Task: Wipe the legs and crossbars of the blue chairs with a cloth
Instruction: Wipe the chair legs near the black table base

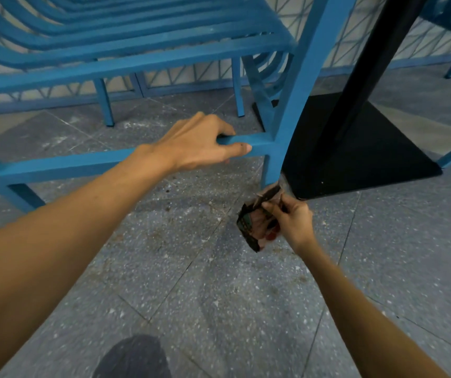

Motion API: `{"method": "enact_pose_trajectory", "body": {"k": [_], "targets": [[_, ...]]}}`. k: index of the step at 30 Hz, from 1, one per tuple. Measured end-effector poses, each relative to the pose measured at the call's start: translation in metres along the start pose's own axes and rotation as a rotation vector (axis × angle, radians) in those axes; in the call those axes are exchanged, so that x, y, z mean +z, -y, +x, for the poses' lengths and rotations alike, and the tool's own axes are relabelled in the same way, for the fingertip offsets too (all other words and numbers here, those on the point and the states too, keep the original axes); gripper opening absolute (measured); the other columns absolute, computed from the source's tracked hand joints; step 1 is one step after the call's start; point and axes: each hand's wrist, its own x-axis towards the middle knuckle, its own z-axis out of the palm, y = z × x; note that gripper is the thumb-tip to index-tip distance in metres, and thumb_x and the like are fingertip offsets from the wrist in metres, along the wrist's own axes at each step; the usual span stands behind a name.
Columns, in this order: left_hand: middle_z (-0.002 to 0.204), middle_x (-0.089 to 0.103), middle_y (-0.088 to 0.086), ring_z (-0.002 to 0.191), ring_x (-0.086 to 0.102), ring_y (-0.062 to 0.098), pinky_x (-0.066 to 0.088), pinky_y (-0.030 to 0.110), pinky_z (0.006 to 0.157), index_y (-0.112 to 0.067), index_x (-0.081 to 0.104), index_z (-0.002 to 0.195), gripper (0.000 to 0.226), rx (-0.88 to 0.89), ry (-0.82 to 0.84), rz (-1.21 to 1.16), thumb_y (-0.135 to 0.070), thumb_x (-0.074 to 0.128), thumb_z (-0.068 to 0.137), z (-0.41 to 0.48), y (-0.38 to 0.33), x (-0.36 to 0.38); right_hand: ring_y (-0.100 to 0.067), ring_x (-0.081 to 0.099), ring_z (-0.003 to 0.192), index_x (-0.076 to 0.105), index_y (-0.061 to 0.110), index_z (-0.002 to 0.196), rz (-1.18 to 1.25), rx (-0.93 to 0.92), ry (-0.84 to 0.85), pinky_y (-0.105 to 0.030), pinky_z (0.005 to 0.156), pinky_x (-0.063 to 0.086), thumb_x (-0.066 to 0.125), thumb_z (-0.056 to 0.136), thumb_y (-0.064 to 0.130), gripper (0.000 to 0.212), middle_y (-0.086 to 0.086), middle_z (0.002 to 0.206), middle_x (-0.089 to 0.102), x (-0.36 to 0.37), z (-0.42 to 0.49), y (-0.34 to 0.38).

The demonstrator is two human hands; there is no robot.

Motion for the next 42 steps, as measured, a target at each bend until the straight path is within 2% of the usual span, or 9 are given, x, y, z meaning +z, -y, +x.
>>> {"method": "enact_pose_trajectory", "body": {"k": [7,11,17,23,31,34,37,39,42], "targets": [[0.073,0.068,0.01,0.057,0.053,0.016,0.036,0.024,0.049,-0.02,0.071,0.091,0.054,-0.023,-0.032,-0.075,-0.068,0.045,0.083,0.003,-0.002,0.003,-0.016,0.064,0.105,0.059,0.013,0.12,0.08,-0.225,0.003,-0.039,0.091,0.053,0.052,0.096,0.033,0.031,-0.002,0.109,0.069,-0.006,-0.008,0.061],[0.117,0.067,-0.006,0.104,0.062,0.017,0.051,0.04,0.086,-0.037,0.06,0.12,0.051,0.017,0.009,-0.152,-0.068,0.037,0.087,0.013,-0.017,0.011,-0.006,0.049,0.128,0.034,0.019,0.146,0.256,-0.388,-0.171,-0.024,0.105,0.041,0.055,0.097,0.021,0.054,0.006,0.139,0.051,0.013,-0.015,0.078],[0.085,0.065,-0.007,0.078,0.059,0.017,0.038,0.033,0.07,-0.042,0.054,0.122,0.057,0.058,-0.012,0.057,-0.072,0.021,0.087,0.017,-0.019,0.018,0.025,0.047,0.103,0.034,0.031,0.139,0.083,-0.17,-0.183,0.001,0.09,0.035,0.056,0.094,0.005,0.056,0.009,0.121,0.053,0.037,-0.014,0.025],[0.081,0.067,-0.004,0.077,0.06,0.018,0.033,0.033,0.071,-0.043,0.057,0.112,0.054,0.082,-0.038,0.081,-0.073,0.02,0.087,0.017,-0.017,0.02,-0.004,0.066,0.096,0.056,0.023,0.122,0.047,-0.068,-0.148,-0.042,0.092,0.052,0.067,0.087,0.02,0.037,0.01,0.102,0.07,0.026,-0.01,0.023],[0.089,0.063,-0.012,0.082,0.058,0.015,0.035,0.033,0.069,-0.044,0.056,0.117,0.051,0.056,-0.026,0.04,-0.071,0.025,0.088,0.016,-0.018,0.02,-0.006,0.057,0.119,0.04,0.019,0.143,0.086,-0.318,-0.312,-0.031,0.103,0.047,0.066,0.088,0.017,0.061,0.003,0.129,0.061,0.025,-0.004,0.072],[0.113,0.061,-0.01,0.101,0.058,0.011,0.047,0.036,0.077,-0.031,0.055,0.121,0.042,0.13,-0.218,-0.039,-0.057,0.038,0.093,0.009,-0.019,0.024,-0.003,0.06,0.111,0.042,0.021,0.142,-0.026,-0.23,-0.259,-0.021,0.1,0.046,0.068,0.087,0.015,0.062,0.008,0.122,0.063,0.027,-0.011,0.054],[0.101,0.056,-0.005,0.091,0.053,0.004,0.047,0.024,0.079,-0.011,0.062,0.106,0.022,0.262,-0.618,-0.316,-0.024,0.049,0.095,-0.025,-0.032,0.046,-0.003,0.063,0.095,0.055,0.023,0.129,-0.099,-0.079,-0.226,-0.025,0.093,0.05,0.07,0.084,0.012,0.049,0.011,0.104,0.067,0.02,-0.02,0.046],[0.097,0.056,-0.006,0.085,0.052,0.001,0.045,0.016,0.074,-0.012,0.062,0.101,0.019,0.128,-0.566,-0.406,-0.022,0.048,0.095,-0.055,-0.049,0.074,0.002,0.062,0.08,0.063,0.021,0.119,-0.14,-0.05,-0.265,-0.022,0.085,0.052,0.068,0.086,0.011,0.035,0.012,0.094,0.067,0.009,-0.029,0.046],[0.117,0.056,-0.006,0.106,0.056,0.007,0.047,0.025,0.09,-0.023,0.055,0.118,0.035,-0.394,-0.183,-0.678,-0.047,0.044,0.094,-0.073,-0.064,0.107,0.007,0.063,0.077,0.069,0.021,0.108,-0.128,-0.033,-0.314,-0.02,0.078,0.054,0.07,0.085,0.018,0.023,0.015,0.088,0.07,-0.004,-0.04,0.052]]}}
